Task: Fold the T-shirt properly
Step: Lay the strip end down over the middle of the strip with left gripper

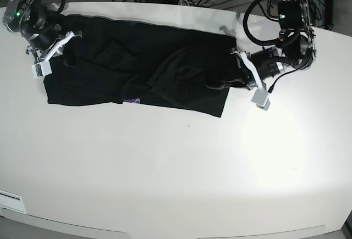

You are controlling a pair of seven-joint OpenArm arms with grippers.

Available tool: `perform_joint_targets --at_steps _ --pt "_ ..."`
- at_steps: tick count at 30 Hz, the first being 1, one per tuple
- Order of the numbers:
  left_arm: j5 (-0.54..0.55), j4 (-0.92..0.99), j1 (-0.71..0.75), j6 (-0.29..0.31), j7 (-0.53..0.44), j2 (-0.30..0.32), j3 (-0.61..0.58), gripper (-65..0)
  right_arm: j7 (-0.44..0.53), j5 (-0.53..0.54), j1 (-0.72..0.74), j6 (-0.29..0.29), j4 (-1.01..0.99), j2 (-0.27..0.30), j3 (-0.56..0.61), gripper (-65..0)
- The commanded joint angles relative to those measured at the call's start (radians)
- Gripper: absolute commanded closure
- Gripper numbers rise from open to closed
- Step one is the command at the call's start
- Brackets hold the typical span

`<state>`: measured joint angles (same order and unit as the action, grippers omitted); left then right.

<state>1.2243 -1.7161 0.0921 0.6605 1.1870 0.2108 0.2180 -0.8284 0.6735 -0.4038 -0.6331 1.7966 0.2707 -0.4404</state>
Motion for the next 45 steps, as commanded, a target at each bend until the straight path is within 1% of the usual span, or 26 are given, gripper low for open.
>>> perform_joint_targets --at_steps 1,3,8,15,17,19,22,25,28,30,32,36,37,40,45 --pt "0.056 -0.018 -0.011 0.023 0.005 0.008 -0.002 0.0 0.005 0.007 0.003 -0.003 0.009 0.012 -0.003 0.0" --pt "0.078 -0.018 -0.006 0.032 0.034 0.008 -0.008 0.0 0.005 0.008 0.003 -0.003 0.009 0.012 -0.003 0.0" --pt "0.069 -0.018 0.026 0.033 0.038 0.008 -0.047 0.0 0.005 0.007 0.003 -0.003 0.009 0.012 -0.003 0.0" --pt "-0.017 -0.018 0.059 0.038 0.037 0.008 -0.185 0.0 0.005 0.007 0.002 -0.003 0.009 0.012 -0.004 0.0" --pt "-0.009 -0.018 0.059 0.038 0.035 0.008 -0.225 0.0 0.005 0.007 0.003 -0.003 0.009 0.012 -0.003 0.0" --pt "0.030 -0.018 0.056 0.038 0.034 0.008 -0.261 0.0 0.005 0.007 0.002 -0.003 0.009 0.012 -0.004 0.0" --pt "0.153 -0.018 0.045 0.038 0.042 0.008 -0.303 0.0 0.005 0.007 0.003 -0.003 0.009 0.012 -0.003 0.0" --pt "0.257 -0.019 0.010 0.038 0.124 0.008 -0.315 0.0 0.005 0.008 0.003 -0.003 0.009 0.012 -0.003 0.0" --pt "0.259 -0.019 -0.023 0.038 0.195 0.008 -0.296 0.0 0.005 0.007 0.003 -0.003 0.009 0.012 -0.003 0.0" --pt "0.259 -0.021 -0.034 0.038 0.197 0.008 -0.264 0.0 0.005 0.007 0.003 -0.003 0.009 0.012 -0.003 0.0" --pt "0.257 -0.021 -0.043 0.038 0.172 0.008 -0.212 0.0 0.005 0.007 0.003 -0.003 0.009 0.012 -0.004 0.0" --pt "0.119 -0.021 -0.043 0.038 0.006 0.008 -0.098 0.0 0.005 0.008 0.003 -0.003 0.009 0.012 -0.003 0.0" --pt "0.086 -0.021 -0.042 0.038 -0.021 0.008 -0.081 0.0 0.005 0.008 0.003 -0.003 0.009 0.012 -0.004 0.0" --pt "-0.025 -0.016 -0.042 0.038 -0.044 0.008 -0.079 0.0 0.005 0.011 0.003 -0.003 0.009 0.012 -0.003 0.0" --pt "-0.142 0.018 -0.042 0.038 -0.077 0.011 -0.163 0.0 0.005 0.012 0.005 -0.003 0.009 0.012 -0.003 0.0"
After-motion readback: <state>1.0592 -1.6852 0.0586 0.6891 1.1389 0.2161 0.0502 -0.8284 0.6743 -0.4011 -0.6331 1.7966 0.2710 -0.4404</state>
